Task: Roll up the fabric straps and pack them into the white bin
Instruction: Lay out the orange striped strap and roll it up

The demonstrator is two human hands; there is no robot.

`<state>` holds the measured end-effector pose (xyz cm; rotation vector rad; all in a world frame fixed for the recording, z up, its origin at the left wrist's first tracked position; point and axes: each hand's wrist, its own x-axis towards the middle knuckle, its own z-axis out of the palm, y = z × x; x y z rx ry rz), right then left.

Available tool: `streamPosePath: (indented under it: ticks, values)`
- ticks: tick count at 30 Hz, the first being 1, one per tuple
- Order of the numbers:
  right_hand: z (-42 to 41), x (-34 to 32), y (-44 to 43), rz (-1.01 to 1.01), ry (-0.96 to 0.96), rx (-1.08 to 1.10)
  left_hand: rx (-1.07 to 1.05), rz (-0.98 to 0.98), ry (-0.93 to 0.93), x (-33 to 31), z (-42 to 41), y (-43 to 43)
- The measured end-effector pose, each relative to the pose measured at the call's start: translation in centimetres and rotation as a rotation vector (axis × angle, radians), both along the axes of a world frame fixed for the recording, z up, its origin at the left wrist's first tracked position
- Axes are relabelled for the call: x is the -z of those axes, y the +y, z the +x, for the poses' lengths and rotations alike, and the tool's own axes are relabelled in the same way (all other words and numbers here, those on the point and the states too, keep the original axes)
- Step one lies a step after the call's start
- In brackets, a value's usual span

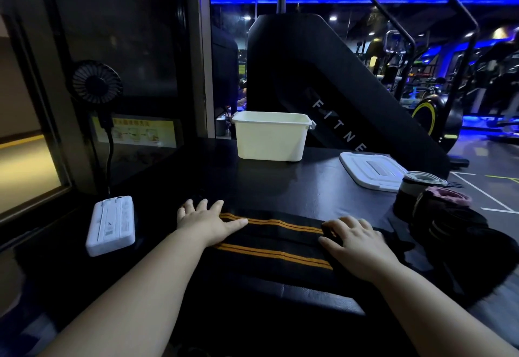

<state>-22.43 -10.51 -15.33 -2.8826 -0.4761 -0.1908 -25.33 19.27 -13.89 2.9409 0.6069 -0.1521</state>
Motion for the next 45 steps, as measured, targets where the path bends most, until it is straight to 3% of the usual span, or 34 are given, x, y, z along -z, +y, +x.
streamPosePath:
  ticks: [11,18,21,24,32,38,45]
  values:
    - [-0.2,-0.4,0.2,-0.003,0.041,0.011,0.024,-0.022,0.000,-0.1,0.1,0.1]
    - [0.6,-2.0,0.1,-0.008,0.151,-0.025,0.227,-0.012,-0.310,-1.0,0.8,-3.2]
    - [0.8,-3.1,-0.9,-0.009,0.079,-0.017,0.313,-0.023,-0.368,-1.2,1.3,-5.0]
    - [0.8,-4.1,-2.5,-0.147,-0.017,0.011,0.328,-0.017,-0.322,-0.8,2.0,-5.4]
    - [1.3,-3.4,-5.2,-0.283,0.130,0.277,0.301,-0.076,-0.258,0.3,3.5,-4.4]
    - [1.2,-3.5,-5.2,-0.070,0.062,0.317,0.364,-0.113,-0.402,0.5,4.0,-4.3]
    - [0.8,-5.0,-4.6,0.024,-0.150,0.246,0.394,-0.202,-0.536,-1.9,3.9,-3.5]
